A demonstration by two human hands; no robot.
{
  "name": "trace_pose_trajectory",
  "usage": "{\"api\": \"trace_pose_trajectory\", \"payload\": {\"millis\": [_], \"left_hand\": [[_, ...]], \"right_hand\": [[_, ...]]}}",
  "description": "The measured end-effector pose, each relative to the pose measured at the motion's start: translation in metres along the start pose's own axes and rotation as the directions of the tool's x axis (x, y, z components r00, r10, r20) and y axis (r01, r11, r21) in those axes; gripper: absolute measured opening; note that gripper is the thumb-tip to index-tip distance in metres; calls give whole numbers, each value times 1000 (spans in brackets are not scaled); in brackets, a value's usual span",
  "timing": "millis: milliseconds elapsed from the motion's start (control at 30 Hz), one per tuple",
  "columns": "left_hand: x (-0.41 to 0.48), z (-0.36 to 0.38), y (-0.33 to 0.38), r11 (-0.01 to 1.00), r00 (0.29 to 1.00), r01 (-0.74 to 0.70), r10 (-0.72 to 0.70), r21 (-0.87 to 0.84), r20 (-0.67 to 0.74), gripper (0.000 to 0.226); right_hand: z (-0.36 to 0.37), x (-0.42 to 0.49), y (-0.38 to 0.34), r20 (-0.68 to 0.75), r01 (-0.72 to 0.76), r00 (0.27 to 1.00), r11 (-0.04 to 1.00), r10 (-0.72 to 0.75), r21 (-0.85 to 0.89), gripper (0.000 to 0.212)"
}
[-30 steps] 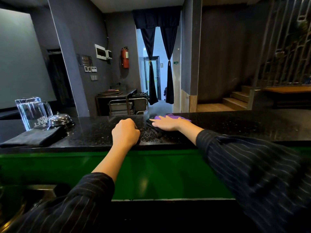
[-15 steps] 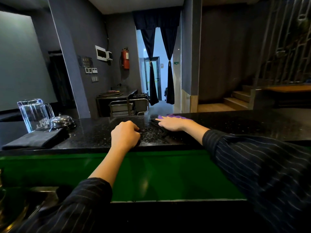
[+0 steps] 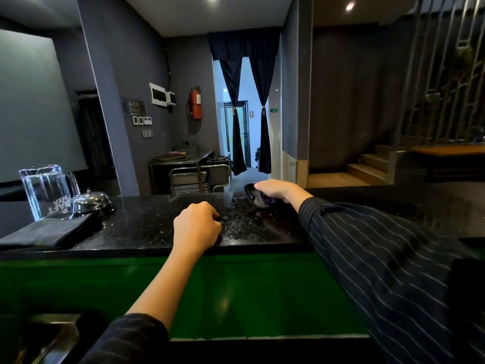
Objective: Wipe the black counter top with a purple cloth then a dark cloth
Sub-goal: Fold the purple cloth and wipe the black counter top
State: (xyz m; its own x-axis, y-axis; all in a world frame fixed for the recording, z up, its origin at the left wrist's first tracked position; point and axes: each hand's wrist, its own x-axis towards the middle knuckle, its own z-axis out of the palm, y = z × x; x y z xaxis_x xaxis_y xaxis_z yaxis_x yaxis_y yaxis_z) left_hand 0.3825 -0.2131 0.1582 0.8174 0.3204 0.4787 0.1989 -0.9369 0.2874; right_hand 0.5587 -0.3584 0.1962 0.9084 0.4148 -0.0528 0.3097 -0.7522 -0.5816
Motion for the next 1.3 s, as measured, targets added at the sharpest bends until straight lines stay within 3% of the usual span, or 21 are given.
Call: {"api": "trace_pose_trajectory", "payload": {"millis": [133,300,500,700,933,1100,1300], "left_hand": [[1,0,1,1000,1000,-3,3,-4,-17,34],[-4,-4,3,998,999,33,-34,-50,-18,34],[-10,-11,7,991,997,72,-74,-115,-10,31],[-11,-8,5,988,997,77,-79,-136,-7,31],[-10,-11,7,985,996,89,-92,-145,-16,29],[-14,-12,7,972,991,122,-129,-201,-23,28],[-13,-7,6,977,990,113,-127,-182,-67,30]], "right_hand": [[12,0,-20,122,40,992,999,-40,5,46],[27,-9,-36,271,212,952,944,-141,-253,55],[42,-21,-27,354,331,912,880,-206,-341,59],[29,-39,-1,310,294,933,885,-184,-361,57],[52,-24,-24,216,240,964,867,-158,-437,78],[44,-58,-9,237,345,935,831,-263,-437,56],[14,-49,29,92,96,994,890,-62,-445,59]]}}
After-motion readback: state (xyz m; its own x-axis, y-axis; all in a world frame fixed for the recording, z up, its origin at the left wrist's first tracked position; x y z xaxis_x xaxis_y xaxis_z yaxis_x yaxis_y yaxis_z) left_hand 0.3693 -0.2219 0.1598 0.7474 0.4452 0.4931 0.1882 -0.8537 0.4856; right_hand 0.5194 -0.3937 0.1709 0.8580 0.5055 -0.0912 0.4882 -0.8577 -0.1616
